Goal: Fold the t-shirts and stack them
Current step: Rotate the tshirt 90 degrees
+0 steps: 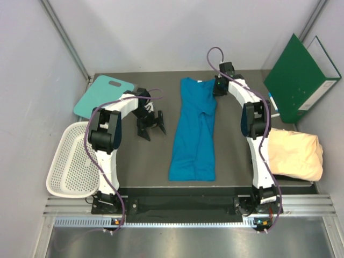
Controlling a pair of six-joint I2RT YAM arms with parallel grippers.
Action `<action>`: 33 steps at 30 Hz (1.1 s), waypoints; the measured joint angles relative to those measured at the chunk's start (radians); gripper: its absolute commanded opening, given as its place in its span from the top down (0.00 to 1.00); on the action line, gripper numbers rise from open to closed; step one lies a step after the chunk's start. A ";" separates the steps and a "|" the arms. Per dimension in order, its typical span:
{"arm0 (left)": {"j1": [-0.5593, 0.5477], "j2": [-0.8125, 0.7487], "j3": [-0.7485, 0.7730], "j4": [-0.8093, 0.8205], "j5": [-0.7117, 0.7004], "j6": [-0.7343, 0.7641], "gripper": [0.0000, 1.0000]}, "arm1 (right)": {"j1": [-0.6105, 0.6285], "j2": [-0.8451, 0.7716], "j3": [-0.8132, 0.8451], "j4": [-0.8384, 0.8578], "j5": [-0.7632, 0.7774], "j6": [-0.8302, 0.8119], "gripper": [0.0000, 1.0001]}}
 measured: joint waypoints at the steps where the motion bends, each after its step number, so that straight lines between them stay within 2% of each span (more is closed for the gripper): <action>1: 0.000 0.000 0.001 -0.001 0.000 0.000 0.01 | 0.001 0.016 0.026 -0.001 -0.014 0.000 1.00; 5: -0.002 0.002 0.005 -0.006 0.000 0.000 0.01 | 0.010 0.082 0.128 0.004 -0.070 0.000 1.00; 8: -0.002 0.006 0.011 -0.011 0.000 0.000 0.01 | 0.016 0.090 0.135 0.014 -0.089 0.000 1.00; 10: -0.002 0.008 0.014 -0.014 -0.001 0.001 0.01 | 0.018 0.085 0.123 0.027 -0.090 0.000 0.91; 11: -0.002 0.010 0.017 -0.017 -0.001 0.001 0.01 | 0.019 0.072 0.096 0.043 -0.086 0.000 0.84; 12: -0.003 0.011 0.018 -0.018 -0.001 0.001 0.01 | 0.019 0.048 0.059 0.056 -0.078 0.000 0.67; 14: -0.003 0.010 0.019 -0.019 -0.002 0.002 0.01 | 0.019 -0.025 -0.059 0.068 -0.053 0.003 0.49; 15: -0.004 0.010 0.019 -0.018 -0.003 0.003 0.01 | 0.018 -0.075 -0.120 0.066 -0.029 0.000 0.32; 17: -0.005 0.001 0.012 -0.004 0.000 0.005 0.01 | 0.012 -0.179 -0.266 0.054 0.006 -0.002 0.14; 18: -0.006 -0.010 -0.003 0.018 0.005 0.005 0.01 | 0.009 -0.243 -0.348 0.047 0.021 -0.004 0.01; 22: -0.008 -0.084 -0.118 0.120 0.045 -0.010 0.01 | -0.006 -0.499 -0.627 0.016 0.036 -0.010 0.00; 23: -0.010 -0.106 -0.155 0.142 0.057 -0.019 0.01 | -0.010 -0.616 -0.723 0.005 0.002 -0.009 0.00; 27: -0.041 -0.202 -0.313 0.238 0.090 -0.079 0.01 | -0.019 -0.820 -0.910 0.019 -0.104 0.006 0.00; 31: -0.118 -0.299 -0.459 0.321 0.097 -0.158 0.01 | -0.019 -0.951 -1.168 0.049 -0.258 0.037 0.04; 32: -0.142 -0.322 -0.491 0.340 0.098 -0.181 0.01 | -0.019 -0.967 -1.244 0.049 -0.299 0.051 0.10; 33: -0.158 -0.336 -0.513 0.354 0.097 -0.200 0.03 | -0.019 -0.975 -1.307 0.050 -0.331 0.062 0.12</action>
